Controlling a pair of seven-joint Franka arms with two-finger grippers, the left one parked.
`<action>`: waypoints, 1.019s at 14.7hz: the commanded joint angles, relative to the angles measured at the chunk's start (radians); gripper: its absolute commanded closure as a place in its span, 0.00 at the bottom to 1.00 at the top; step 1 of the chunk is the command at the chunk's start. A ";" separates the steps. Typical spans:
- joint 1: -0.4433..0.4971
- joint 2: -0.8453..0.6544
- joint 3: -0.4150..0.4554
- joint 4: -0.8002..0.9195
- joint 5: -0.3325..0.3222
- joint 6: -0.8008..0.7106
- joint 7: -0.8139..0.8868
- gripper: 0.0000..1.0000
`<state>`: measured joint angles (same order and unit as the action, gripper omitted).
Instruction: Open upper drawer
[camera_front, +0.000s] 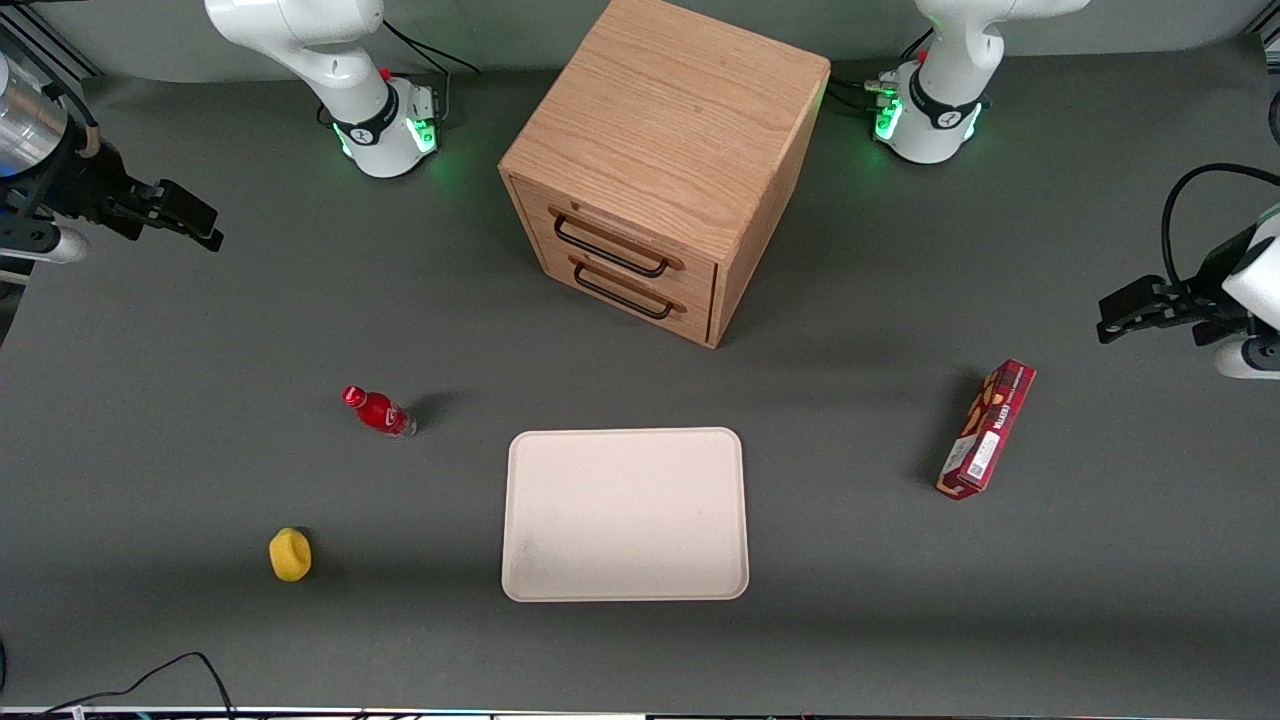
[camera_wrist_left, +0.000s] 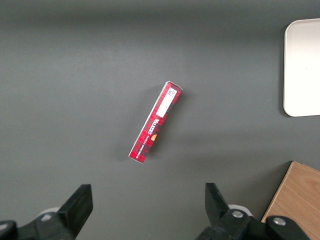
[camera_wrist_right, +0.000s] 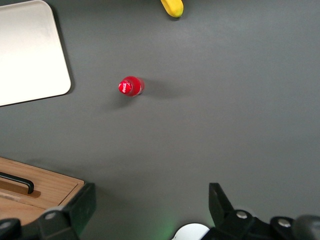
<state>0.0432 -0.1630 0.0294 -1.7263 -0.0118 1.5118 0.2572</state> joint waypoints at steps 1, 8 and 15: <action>0.009 0.014 -0.002 0.036 -0.010 -0.027 0.025 0.00; 0.012 0.049 0.000 0.097 -0.005 -0.036 0.019 0.00; 0.033 0.105 0.131 0.189 0.249 -0.105 -0.151 0.00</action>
<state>0.0721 -0.1037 0.1138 -1.5904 0.1916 1.4307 0.2165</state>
